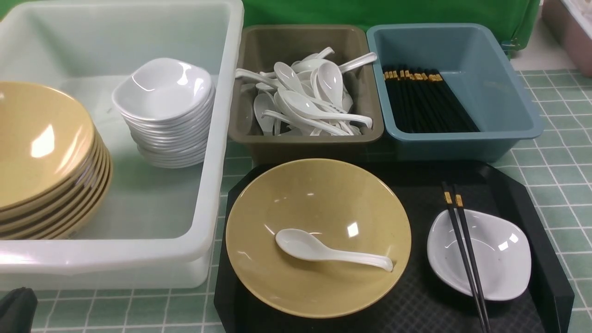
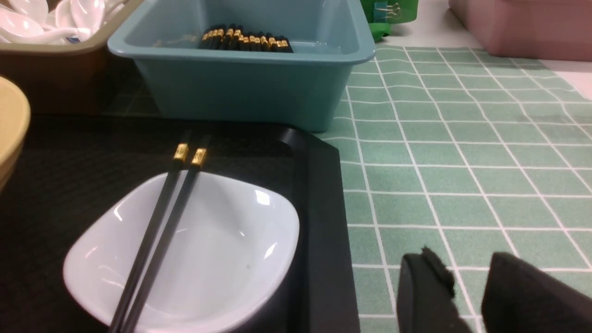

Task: On blue table put chopsticks spoon bowls plates into blue grey white boxes.
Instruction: 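Move the grippers toward the tableware on the black tray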

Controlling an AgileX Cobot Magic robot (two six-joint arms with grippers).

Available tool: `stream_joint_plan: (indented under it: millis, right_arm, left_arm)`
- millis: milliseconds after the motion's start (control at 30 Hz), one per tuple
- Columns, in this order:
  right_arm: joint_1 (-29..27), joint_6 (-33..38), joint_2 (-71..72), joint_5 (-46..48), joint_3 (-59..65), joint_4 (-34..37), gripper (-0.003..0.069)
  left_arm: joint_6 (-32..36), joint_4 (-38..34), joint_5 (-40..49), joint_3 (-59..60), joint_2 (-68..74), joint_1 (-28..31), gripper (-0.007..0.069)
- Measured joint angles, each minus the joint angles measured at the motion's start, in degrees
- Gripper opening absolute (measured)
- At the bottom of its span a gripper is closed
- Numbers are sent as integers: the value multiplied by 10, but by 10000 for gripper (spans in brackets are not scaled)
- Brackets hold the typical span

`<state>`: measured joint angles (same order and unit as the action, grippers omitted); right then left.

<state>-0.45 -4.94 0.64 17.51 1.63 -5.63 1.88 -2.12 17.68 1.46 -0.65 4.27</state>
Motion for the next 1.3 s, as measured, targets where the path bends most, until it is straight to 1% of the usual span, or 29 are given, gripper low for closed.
stream_joint_plan:
  millis: [700,833,933,967,1000,1033,1067,1100,1167,1200,1233,1300]
  right_arm:
    - [0,0,0,0,0,0,238]
    - [0,0,0,-1,0,0,238]
    - [0,0,0,-11,0,0,238]
    - [0,0,0,-14,0,0,238]
    - [0,-8,0,-26,0,0,238]
    - [0,-8,0,-26,0,0,238]
    - [0,-20,0,-34,0,1,238]
    - [0,-58,0,-47,0,1,238]
    - [0,-135,0,-59,0,2,238]
    - [0,-215,0,-66,0,2,238]
    - [0,-227,0,-67,0,2,238]
    - [0,-391,0,-70,0,2,238]
  left_arm:
    - [0,-1,0,0,0,0,2]
    - [0,-23,-2,0,0,0,2]
    - [-9,-82,-13,0,0,0,2]
    - [-11,-88,-15,0,0,0,2]
    - [-25,-143,-24,0,0,0,2]
    - [-28,-150,-25,0,0,0,2]
    - [-38,-181,-29,0,0,0,2]
    - [-68,-257,-34,0,0,0,2]
    - [-110,-359,-40,0,0,0,2]
    - [-142,-430,-46,0,0,0,2]
    - [-146,-453,-46,0,0,0,2]
    - [-179,-577,-55,0,0,0,2]
